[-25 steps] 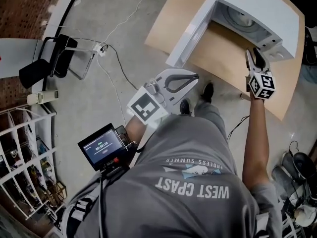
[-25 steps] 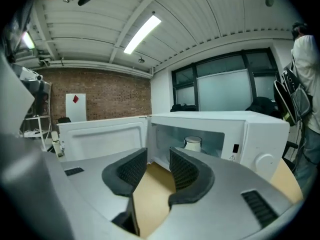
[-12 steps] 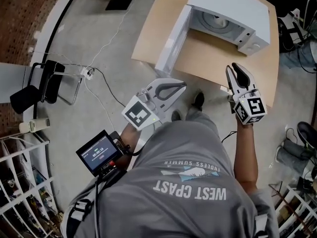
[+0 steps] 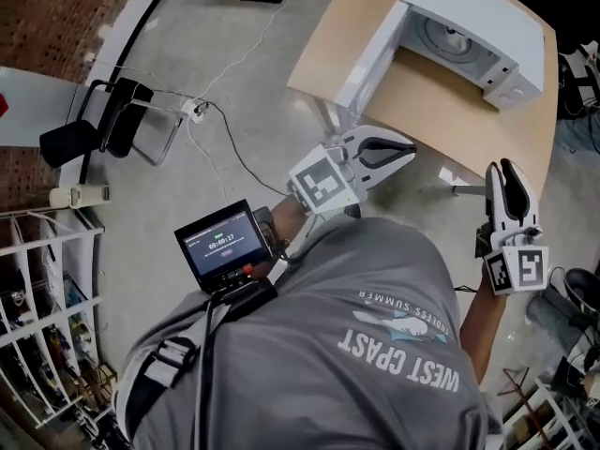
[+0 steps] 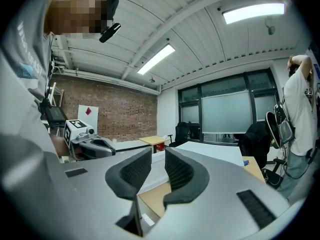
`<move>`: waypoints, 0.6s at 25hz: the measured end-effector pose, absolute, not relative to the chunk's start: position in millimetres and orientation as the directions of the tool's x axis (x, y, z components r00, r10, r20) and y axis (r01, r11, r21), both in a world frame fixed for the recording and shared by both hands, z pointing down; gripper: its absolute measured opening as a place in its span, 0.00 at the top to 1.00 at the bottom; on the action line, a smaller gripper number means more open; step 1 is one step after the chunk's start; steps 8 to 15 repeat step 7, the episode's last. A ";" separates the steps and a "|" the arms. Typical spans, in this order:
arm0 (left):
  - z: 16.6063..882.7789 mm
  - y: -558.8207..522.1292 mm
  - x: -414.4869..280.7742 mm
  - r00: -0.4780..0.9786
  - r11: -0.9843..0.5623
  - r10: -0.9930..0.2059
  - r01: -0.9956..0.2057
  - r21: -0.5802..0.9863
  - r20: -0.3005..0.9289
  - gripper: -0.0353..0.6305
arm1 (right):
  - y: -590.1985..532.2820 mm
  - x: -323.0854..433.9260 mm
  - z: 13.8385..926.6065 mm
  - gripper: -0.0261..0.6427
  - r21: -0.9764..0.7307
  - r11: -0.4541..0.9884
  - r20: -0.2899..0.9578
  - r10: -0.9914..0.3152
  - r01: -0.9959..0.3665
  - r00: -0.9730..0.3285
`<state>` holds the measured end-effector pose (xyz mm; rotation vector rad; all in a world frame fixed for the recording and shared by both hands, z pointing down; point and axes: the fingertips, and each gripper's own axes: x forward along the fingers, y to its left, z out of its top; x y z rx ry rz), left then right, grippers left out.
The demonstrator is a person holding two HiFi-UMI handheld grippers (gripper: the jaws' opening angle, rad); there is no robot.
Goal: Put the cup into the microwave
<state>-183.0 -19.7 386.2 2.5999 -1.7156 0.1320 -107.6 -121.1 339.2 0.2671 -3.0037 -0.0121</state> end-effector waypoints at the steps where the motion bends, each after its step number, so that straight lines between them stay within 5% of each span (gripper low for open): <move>1: 386.0 -19.5 -179.8 0.395 -0.398 -0.915 -0.917 -0.036 0.079 0.92 | -115.9 -105.1 334.1 0.82 0.023 0.985 0.123 -0.171 -0.170 -0.977; 15: 380.4 -7.7 -150.3 0.408 -0.412 -0.908 -0.911 -0.030 0.092 0.92 | -88.1 -78.7 312.2 0.82 0.050 0.990 0.115 -0.139 -0.134 -0.984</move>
